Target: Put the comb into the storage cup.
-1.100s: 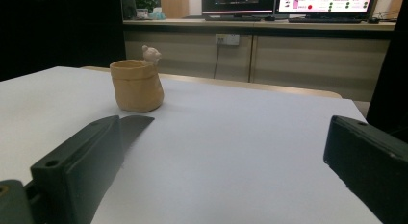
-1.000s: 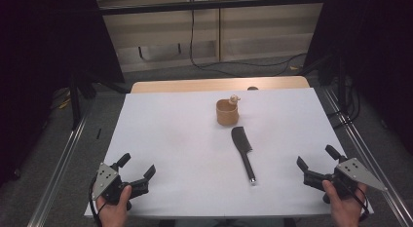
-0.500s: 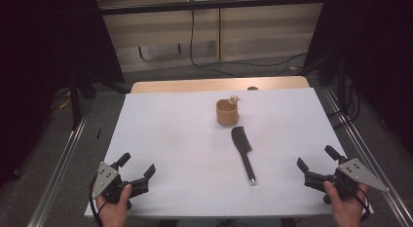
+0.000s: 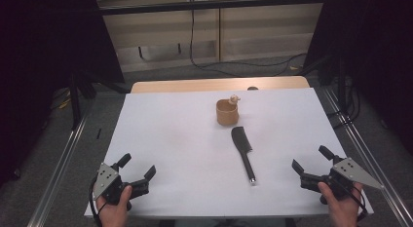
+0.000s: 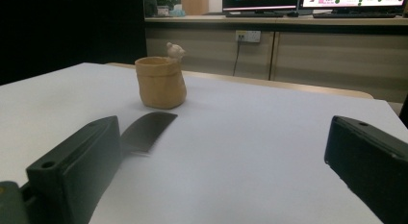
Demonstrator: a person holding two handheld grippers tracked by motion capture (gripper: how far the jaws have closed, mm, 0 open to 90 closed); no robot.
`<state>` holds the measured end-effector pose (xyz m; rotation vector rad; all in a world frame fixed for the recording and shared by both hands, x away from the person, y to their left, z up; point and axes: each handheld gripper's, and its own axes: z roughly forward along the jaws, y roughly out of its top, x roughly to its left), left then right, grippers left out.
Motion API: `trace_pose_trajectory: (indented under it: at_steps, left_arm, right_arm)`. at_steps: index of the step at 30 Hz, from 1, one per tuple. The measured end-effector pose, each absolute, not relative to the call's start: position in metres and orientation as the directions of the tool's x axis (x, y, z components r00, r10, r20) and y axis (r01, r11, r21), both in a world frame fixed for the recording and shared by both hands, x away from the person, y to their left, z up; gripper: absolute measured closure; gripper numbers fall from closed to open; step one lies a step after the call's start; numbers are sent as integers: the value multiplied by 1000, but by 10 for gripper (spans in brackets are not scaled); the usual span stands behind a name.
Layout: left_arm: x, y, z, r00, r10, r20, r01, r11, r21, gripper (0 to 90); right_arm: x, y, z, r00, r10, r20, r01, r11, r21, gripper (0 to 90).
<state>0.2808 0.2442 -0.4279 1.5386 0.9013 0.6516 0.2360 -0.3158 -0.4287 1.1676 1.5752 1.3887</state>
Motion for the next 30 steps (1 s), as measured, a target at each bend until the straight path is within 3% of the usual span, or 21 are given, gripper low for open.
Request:
trace_pose_trajectory:
  at_steps: [30]
  left_arm:
    - [282,242,-428,560,825,-77,188,-35,982,30]
  right_arm:
    - [269,-271,-424,-408,913,-8,152,77,985,0]
